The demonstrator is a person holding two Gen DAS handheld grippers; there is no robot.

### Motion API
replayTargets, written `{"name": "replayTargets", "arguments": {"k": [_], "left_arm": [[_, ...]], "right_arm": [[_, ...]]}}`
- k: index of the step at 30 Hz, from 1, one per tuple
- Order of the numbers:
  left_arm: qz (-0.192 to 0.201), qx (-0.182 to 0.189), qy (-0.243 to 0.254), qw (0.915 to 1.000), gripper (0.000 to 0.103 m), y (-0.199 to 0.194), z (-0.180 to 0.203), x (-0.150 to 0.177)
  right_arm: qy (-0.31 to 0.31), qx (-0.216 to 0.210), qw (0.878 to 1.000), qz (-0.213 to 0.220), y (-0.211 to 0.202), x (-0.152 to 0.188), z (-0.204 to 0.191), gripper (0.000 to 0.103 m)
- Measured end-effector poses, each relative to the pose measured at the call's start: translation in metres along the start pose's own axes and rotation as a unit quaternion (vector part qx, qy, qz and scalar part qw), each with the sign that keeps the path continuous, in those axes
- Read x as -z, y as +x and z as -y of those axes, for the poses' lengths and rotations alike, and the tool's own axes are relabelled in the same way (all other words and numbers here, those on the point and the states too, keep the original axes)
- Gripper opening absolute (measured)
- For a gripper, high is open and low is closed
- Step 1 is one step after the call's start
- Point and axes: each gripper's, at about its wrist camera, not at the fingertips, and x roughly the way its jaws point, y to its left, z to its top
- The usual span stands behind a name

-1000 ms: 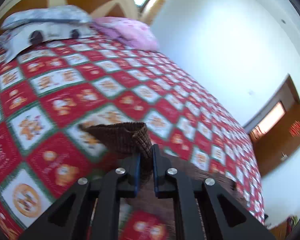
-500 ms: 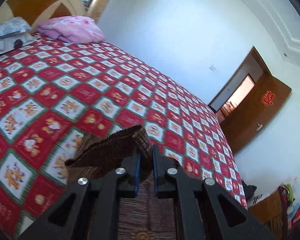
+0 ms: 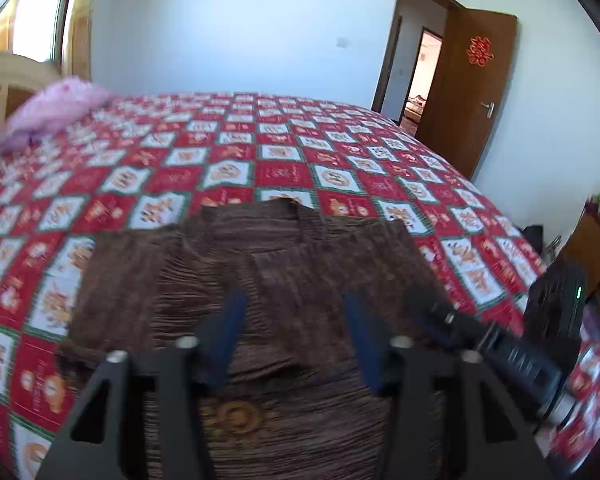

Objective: Fold small clothes

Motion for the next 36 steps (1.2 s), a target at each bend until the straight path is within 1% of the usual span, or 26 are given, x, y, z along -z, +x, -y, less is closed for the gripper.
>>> {"name": "replayTargets", "arguments": {"k": [1,3,4,6,7,9,10,11,13,15,17,18,19,20,22,24,25,26,28,30,31,32,33,34,35,36], "left_arm": [[0.011,-0.018,0.012,0.9997,0.073,-0.007,-0.009,0.005],[0.017,-0.051,0.019,0.9984,0.074,-0.011,-0.026,0.011],[0.014,-0.100,0.025,0.9946,0.077,-0.010,-0.043,0.015],[0.013,-0.196,0.040,0.9796,0.079,0.000,-0.065,0.018],[0.003,-0.272,0.048,0.9611,0.079,0.010,-0.085,0.021],[-0.012,-0.328,0.035,0.9438,0.080,0.021,-0.111,0.023],[-0.028,-0.331,0.009,0.9432,0.080,0.029,-0.131,0.025],[-0.038,-0.328,-0.004,0.9440,0.080,0.032,-0.140,0.027],[-0.087,-0.298,-0.025,0.9501,0.080,0.048,-0.155,0.033],[-0.081,-0.290,-0.027,0.9532,0.080,0.046,-0.155,0.035],[-0.081,-0.286,-0.026,0.9544,0.084,0.045,-0.153,0.036],[-0.078,-0.282,-0.036,0.9556,0.085,0.043,-0.156,0.037],[-0.076,-0.278,-0.049,0.9563,0.091,0.042,-0.160,0.038],[-0.075,-0.274,-0.059,0.9571,0.096,0.040,-0.165,0.040],[-0.075,-0.243,-0.097,0.9623,0.097,0.035,-0.180,0.042],[-0.074,-0.222,-0.120,0.9648,0.099,0.039,-0.186,0.044],[-0.072,-0.218,-0.124,0.9655,0.099,0.037,-0.187,0.045],[-0.070,-0.218,-0.123,0.9656,0.099,0.040,-0.185,0.046],[-0.069,-0.220,-0.121,0.9654,0.100,0.041,-0.183,0.047],[-0.068,-0.219,-0.124,0.9655,0.101,0.039,-0.185,0.048],[-0.066,-0.216,-0.127,0.9660,0.101,0.039,-0.185,0.048],[-0.065,-0.213,-0.130,0.9663,0.102,0.038,-0.187,0.049],[-0.063,-0.209,-0.133,0.9667,0.102,0.037,-0.189,0.049],[-0.062,-0.204,-0.137,0.9673,0.102,0.037,-0.189,0.050],[-0.062,-0.202,-0.138,0.9675,0.103,0.037,-0.191,0.050],[-0.062,-0.201,-0.138,0.9677,0.103,0.037,-0.191,0.051]], "right_arm": [[-0.003,0.001,1.000,-0.002,0.001,0.000,-0.001,0.076],[-0.009,0.003,1.000,-0.007,0.004,0.001,-0.002,0.076],[-0.013,0.004,1.000,-0.010,0.005,0.002,-0.004,0.076],[-0.023,0.009,1.000,-0.018,0.009,0.003,-0.007,0.076],[-0.027,0.010,0.999,-0.022,0.011,0.005,-0.008,0.076],[-0.035,0.015,0.999,-0.030,0.016,0.006,-0.008,0.076],[-0.039,0.019,0.998,-0.033,0.017,0.007,-0.010,0.076],[-0.041,0.021,0.998,-0.034,0.019,0.007,-0.009,0.076],[-0.045,0.030,0.998,-0.036,0.020,0.008,-0.009,0.076],[-0.058,0.043,0.997,-0.035,0.021,0.009,-0.013,0.076],[-0.101,0.071,0.992,-0.035,0.021,0.012,-0.029,0.076],[-0.118,0.083,0.989,-0.036,0.022,0.013,-0.036,0.076],[-0.152,0.103,0.982,-0.038,0.025,0.017,-0.051,0.076],[-0.178,0.112,0.977,-0.039,0.027,0.020,-0.065,0.076],[-0.228,0.104,0.966,-0.060,0.038,0.032,-0.099,0.076],[-0.282,0.108,0.949,-0.090,0.056,0.047,-0.133,0.076],[-0.317,0.115,0.934,-0.115,0.072,0.059,-0.152,0.076],[-0.332,0.115,0.926,-0.135,0.085,0.067,-0.162,0.074],[-0.344,0.122,0.917,-0.163,0.112,0.080,-0.171,0.066],[-0.344,0.152,0.909,-0.179,0.135,0.087,-0.171,0.061],[-0.341,0.173,0.904,-0.195,0.149,0.092,-0.167,0.053],[-0.340,0.183,0.900,-0.203,0.155,0.096,-0.164,0.049],[-0.345,0.190,0.897,-0.201,0.157,0.098,-0.163,0.047],[-0.358,0.195,0.893,-0.192,0.155,0.098,-0.162,0.039],[-0.362,0.200,0.890,-0.190,0.152,0.096,-0.162,0.026],[-0.358,0.206,0.891,-0.186,0.148,0.089,-0.161,0.020]]}}
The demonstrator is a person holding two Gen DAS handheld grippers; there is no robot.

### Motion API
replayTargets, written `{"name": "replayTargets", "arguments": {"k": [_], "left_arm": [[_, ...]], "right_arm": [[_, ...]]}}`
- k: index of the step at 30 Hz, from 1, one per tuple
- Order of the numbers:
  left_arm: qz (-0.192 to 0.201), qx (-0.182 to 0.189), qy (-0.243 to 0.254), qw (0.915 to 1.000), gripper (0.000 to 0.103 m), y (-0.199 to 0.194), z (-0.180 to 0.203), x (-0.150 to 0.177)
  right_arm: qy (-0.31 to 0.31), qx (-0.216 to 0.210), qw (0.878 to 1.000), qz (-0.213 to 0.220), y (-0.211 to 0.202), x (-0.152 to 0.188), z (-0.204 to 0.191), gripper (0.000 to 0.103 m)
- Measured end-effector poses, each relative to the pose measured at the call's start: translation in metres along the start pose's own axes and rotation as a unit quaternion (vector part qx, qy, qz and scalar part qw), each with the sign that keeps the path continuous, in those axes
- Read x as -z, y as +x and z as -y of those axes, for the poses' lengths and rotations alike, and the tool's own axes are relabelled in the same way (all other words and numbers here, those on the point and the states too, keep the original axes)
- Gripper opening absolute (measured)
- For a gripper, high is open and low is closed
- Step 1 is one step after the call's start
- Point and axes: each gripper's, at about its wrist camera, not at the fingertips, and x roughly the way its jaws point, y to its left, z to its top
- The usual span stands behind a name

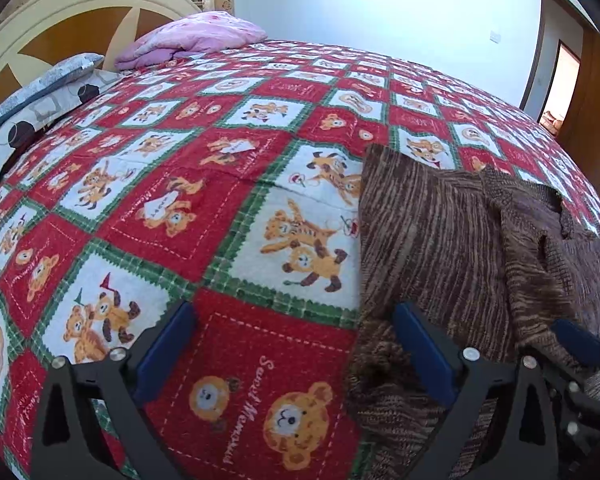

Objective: Fold small clothes

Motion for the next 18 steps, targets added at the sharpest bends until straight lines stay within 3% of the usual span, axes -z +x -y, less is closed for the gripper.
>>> {"name": "replayTargets", "arguments": {"k": [2,4,7,9,10,11,12,14,18], "left_arm": [[0.000,-0.002,0.003,1.0000,0.103,0.001,0.002,0.000],[0.000,-0.004,0.004,1.0000,0.103,0.001,0.003,0.000],[0.001,-0.003,0.004,1.0000,0.103,0.000,0.003,0.001],[0.001,-0.003,0.004,1.0000,0.103,0.000,0.002,0.001],[0.001,-0.003,0.004,1.0000,0.103,0.000,0.002,0.001],[0.001,-0.003,0.005,1.0000,0.103,0.000,0.003,0.001],[0.001,-0.004,0.005,1.0000,0.103,0.001,0.003,0.001],[0.002,-0.003,0.004,1.0000,0.103,0.000,0.002,0.001],[0.002,-0.003,0.004,1.0000,0.103,0.000,0.002,0.001]], "right_arm": [[0.019,0.042,0.999,0.016,-0.012,-0.005,0.021,0.018],[0.060,0.111,0.992,0.028,-0.020,-0.014,0.058,0.018],[0.141,0.142,0.979,0.032,-0.030,-0.017,0.118,0.018],[0.171,0.115,0.978,0.029,-0.037,-0.011,0.137,0.021],[0.181,0.095,0.978,0.036,-0.043,-0.007,0.138,0.037],[0.182,0.078,0.979,0.043,-0.047,-0.005,0.135,0.064],[0.174,0.053,0.982,0.052,-0.053,-0.001,0.127,0.072],[0.115,0.011,0.991,0.063,-0.055,0.000,0.088,0.073],[-0.002,-0.007,0.998,0.059,-0.046,0.002,0.013,0.072]]}}
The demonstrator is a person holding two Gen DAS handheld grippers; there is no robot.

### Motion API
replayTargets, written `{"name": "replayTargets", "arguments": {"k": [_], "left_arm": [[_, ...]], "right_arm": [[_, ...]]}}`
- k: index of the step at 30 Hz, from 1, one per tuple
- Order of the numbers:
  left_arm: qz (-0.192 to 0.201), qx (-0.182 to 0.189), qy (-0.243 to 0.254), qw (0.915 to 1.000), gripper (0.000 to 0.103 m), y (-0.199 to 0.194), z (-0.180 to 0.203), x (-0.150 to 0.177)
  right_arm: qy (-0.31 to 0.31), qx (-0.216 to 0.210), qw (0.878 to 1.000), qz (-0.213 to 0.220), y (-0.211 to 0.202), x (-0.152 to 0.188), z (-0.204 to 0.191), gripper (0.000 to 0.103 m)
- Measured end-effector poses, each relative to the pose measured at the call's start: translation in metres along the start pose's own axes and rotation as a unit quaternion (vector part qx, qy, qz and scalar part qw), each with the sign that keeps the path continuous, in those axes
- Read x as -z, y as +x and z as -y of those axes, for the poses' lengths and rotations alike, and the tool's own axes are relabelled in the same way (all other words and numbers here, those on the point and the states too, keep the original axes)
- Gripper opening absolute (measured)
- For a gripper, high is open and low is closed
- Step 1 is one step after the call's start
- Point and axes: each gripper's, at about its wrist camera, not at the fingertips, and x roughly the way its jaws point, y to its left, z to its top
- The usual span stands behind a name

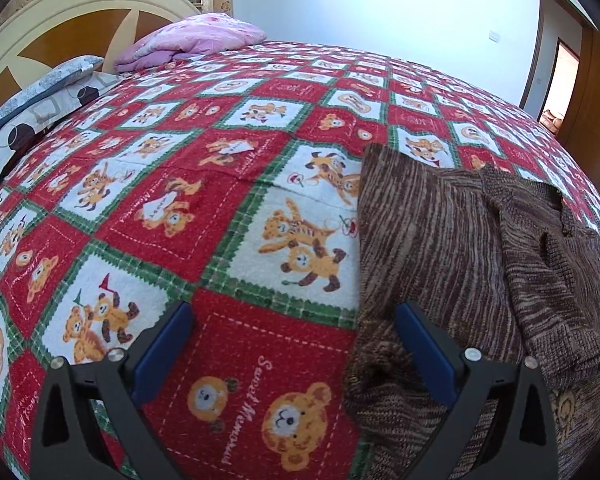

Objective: Fold small clothes

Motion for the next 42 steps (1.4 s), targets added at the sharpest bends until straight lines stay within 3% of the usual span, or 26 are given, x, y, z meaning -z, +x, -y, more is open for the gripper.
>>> {"name": "replayTargets", "arguments": {"k": [3,5,7,8,14,18,20,21,23,24,30,33,35,37,39,40,42], "left_arm": [[0.000,0.000,0.000,1.0000,0.103,0.000,0.000,0.000],[0.000,0.000,0.000,1.0000,0.103,0.000,0.000,0.000],[0.000,0.001,-0.001,1.0000,0.103,0.000,-0.001,0.000],[0.000,0.001,-0.001,1.0000,0.103,0.000,0.000,0.000],[0.000,0.002,-0.001,1.0000,0.103,0.001,0.000,0.001],[0.000,0.002,-0.001,1.0000,0.103,0.001,0.000,0.001],[0.000,0.001,-0.001,1.0000,0.103,0.001,0.000,0.001],[0.001,0.001,-0.001,1.0000,0.103,0.001,-0.001,0.001],[0.001,0.001,-0.001,1.0000,0.103,0.001,0.000,0.001],[0.001,0.001,-0.001,1.0000,0.103,0.001,0.000,0.001],[0.001,0.000,-0.001,1.0000,0.103,0.001,0.000,0.001],[0.001,-0.001,0.000,1.0000,0.103,0.001,0.000,0.001],[0.002,-0.001,0.000,1.0000,0.103,0.002,0.001,0.001],[0.002,-0.002,0.001,1.0000,0.103,0.002,0.001,0.001],[0.001,-0.003,0.002,1.0000,0.103,0.002,0.001,0.001],[0.001,-0.004,0.002,1.0000,0.103,0.002,0.001,0.001],[0.001,-0.003,0.002,1.0000,0.103,0.002,0.001,0.001]], "right_arm": [[-0.046,0.003,0.999,-0.016,0.018,0.006,-0.030,0.062],[-0.043,0.027,0.997,-0.052,0.042,0.011,-0.031,0.037],[-0.031,0.020,0.998,-0.049,0.044,0.013,-0.026,0.027],[-0.032,0.021,0.998,-0.045,0.041,0.011,-0.024,0.009],[0.032,0.055,0.998,-0.007,0.021,-0.013,0.025,0.008],[0.137,0.093,0.986,-0.031,0.035,-0.020,0.085,0.012],[0.159,0.113,0.980,-0.048,0.035,-0.011,0.100,0.021],[0.177,0.098,0.978,-0.052,0.034,-0.004,0.109,0.025],[0.200,0.070,0.976,-0.053,0.028,0.007,0.116,0.044],[0.204,0.059,0.976,-0.051,0.024,0.012,0.116,0.046],[0.171,-0.001,0.985,-0.005,-0.008,0.026,0.089,0.046],[0.140,-0.108,0.984,-0.027,0.006,0.016,0.065,0.046],[0.115,-0.131,0.984,-0.034,0.022,0.010,0.052,0.046],[0.099,-0.063,0.993,-0.031,0.037,0.004,0.056,0.046],[0.141,0.030,0.989,-0.027,0.046,-0.002,0.088,0.046],[0.206,0.097,0.973,-0.021,0.045,-0.001,0.121,0.046],[0.270,0.141,0.952,-0.012,0.034,0.003,0.152,0.046]]}}
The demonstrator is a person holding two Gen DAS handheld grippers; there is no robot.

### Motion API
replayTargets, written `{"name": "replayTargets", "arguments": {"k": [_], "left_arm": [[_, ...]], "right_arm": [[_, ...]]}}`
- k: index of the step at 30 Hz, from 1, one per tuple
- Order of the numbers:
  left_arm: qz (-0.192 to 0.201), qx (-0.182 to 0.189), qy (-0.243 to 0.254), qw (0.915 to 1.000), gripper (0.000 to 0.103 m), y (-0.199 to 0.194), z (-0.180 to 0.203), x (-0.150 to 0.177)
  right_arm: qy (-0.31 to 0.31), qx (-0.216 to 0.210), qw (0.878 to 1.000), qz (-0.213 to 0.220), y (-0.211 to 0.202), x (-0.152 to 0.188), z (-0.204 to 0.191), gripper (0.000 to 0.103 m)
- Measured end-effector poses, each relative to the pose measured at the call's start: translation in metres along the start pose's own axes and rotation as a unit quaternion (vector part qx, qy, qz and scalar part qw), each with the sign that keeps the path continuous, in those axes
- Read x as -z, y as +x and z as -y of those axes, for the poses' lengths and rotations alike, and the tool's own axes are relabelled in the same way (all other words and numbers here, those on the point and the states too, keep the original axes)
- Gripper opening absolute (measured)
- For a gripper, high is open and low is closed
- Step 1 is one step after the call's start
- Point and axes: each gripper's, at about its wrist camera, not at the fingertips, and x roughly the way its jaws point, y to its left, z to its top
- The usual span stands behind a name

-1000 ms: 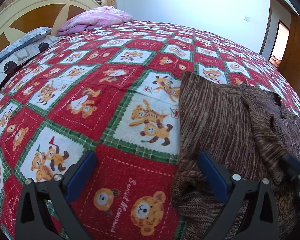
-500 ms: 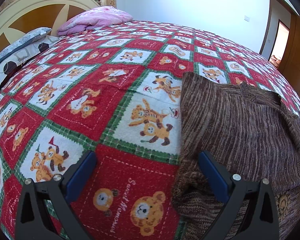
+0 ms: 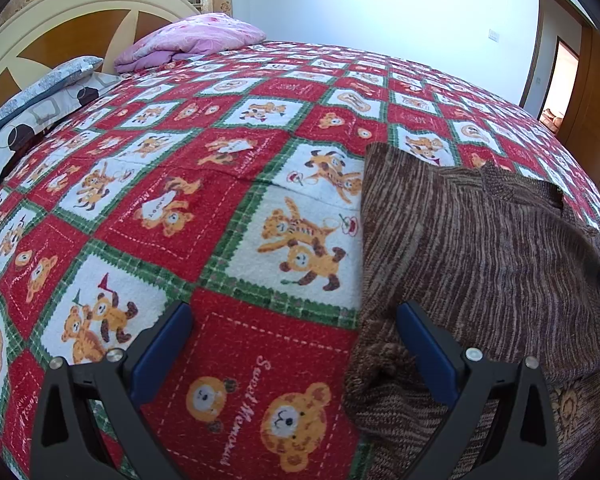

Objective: Fold small clothes

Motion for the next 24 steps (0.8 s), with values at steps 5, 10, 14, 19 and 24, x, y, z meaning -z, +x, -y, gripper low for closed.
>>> {"name": "replayTargets", "arguments": {"k": [5,10,14,19,24], "left_arm": [[0.001,0.003,-0.002,1.0000,0.103,0.000,-0.001,0.000],[0.001,0.004,-0.003,1.0000,0.103,0.000,-0.001,0.000],[0.001,0.003,-0.002,1.0000,0.103,0.000,0.000,0.000],[0.002,0.004,-0.002,1.0000,0.103,-0.001,0.000,0.001],[0.000,0.001,0.010,1.0000,0.103,-0.005,0.003,0.004]], "right_arm": [[-0.085,-0.072,0.994,-0.003,-0.035,0.024,-0.006,0.046],[-0.126,-0.150,0.978,-0.073,-0.045,0.066,-0.027,0.046],[-0.171,-0.102,0.978,-0.060,-0.043,0.084,-0.040,0.034],[-0.195,-0.067,0.978,-0.035,-0.059,0.082,-0.039,0.033],[-0.200,-0.118,0.973,0.007,-0.070,0.080,-0.042,0.034]]}}
